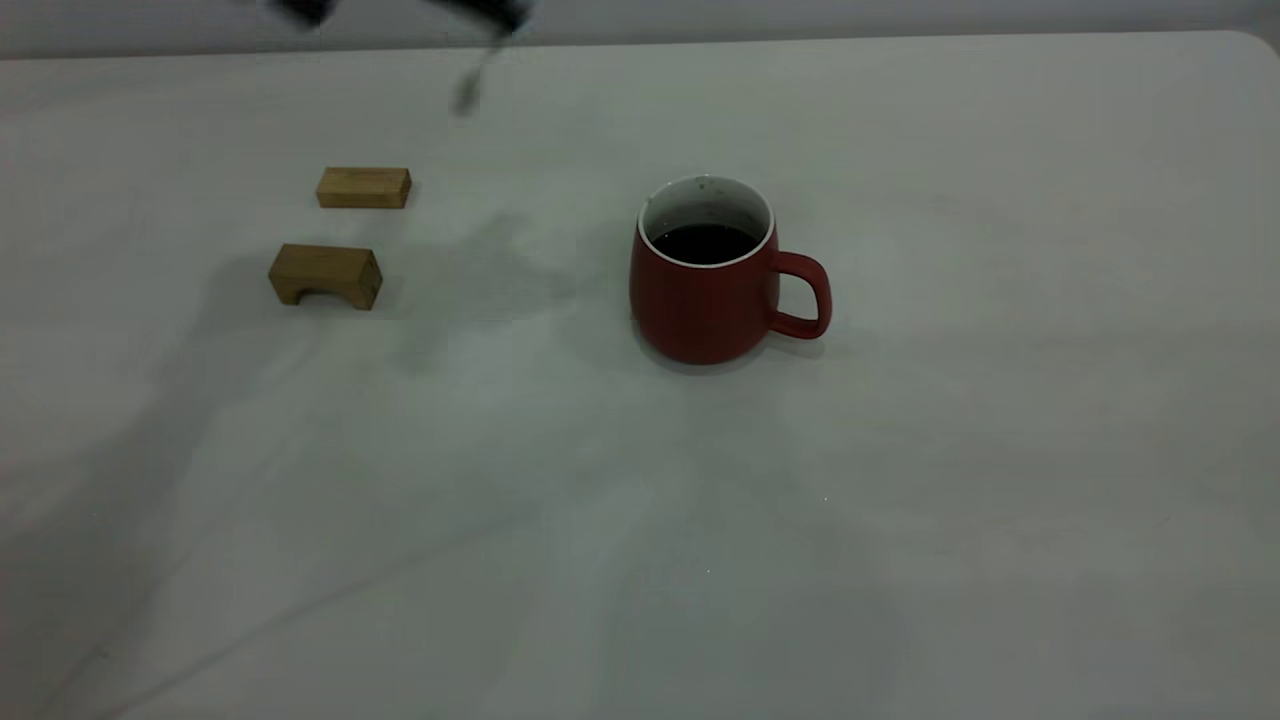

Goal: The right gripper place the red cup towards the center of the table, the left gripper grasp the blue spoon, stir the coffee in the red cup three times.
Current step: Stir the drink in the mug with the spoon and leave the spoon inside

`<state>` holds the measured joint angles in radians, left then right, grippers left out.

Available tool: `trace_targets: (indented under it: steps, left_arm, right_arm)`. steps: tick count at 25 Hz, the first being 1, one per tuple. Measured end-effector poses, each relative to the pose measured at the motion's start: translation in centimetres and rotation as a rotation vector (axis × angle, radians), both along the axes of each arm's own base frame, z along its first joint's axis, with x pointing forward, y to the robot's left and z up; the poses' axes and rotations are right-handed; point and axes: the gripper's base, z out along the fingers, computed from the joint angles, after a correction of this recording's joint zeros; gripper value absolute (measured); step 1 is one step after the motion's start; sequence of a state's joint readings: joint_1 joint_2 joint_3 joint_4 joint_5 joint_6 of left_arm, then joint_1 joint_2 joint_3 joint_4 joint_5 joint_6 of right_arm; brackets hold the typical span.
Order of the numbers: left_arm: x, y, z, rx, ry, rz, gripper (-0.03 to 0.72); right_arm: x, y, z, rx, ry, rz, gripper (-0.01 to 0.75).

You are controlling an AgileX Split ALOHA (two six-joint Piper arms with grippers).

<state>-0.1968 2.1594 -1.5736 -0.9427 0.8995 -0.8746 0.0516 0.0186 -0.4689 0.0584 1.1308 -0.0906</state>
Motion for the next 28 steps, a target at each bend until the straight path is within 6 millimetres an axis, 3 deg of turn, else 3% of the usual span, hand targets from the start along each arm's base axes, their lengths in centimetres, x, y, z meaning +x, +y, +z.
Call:
trace_targets:
  steps: [4, 10, 14, 20, 28]
  left_arm:
    - [0.0, -1.8, 1.6, -0.244, 0.211, 0.178, 0.175]
    - [-0.4, -4.3, 1.6, -0.349, 0.290, 0.199, 0.175]
    - [-0.4, -5.8, -1.2, -0.365, 0.368, 0.206, 0.175]
    - [-0.2, -6.0, -6.2, -0.327, 0.340, 0.167, 0.175]
    - [0.7, -5.9, -10.3, -0.349, 0.308, 0.226, 0.175]
  right_arm:
    - [0.0, 0.0, 0.0, 0.000, 0.000, 0.000, 0.240]
    - [0.0, 0.0, 0.0, 0.000, 0.000, 0.000, 0.240]
    - [0.0, 0.0, 0.0, 0.000, 0.000, 0.000, 0.240]
    - [0.0, 0.0, 0.0, 0.000, 0.000, 0.000, 0.240]
    - [0.0, 0.0, 0.0, 0.000, 0.000, 0.000, 0.240]
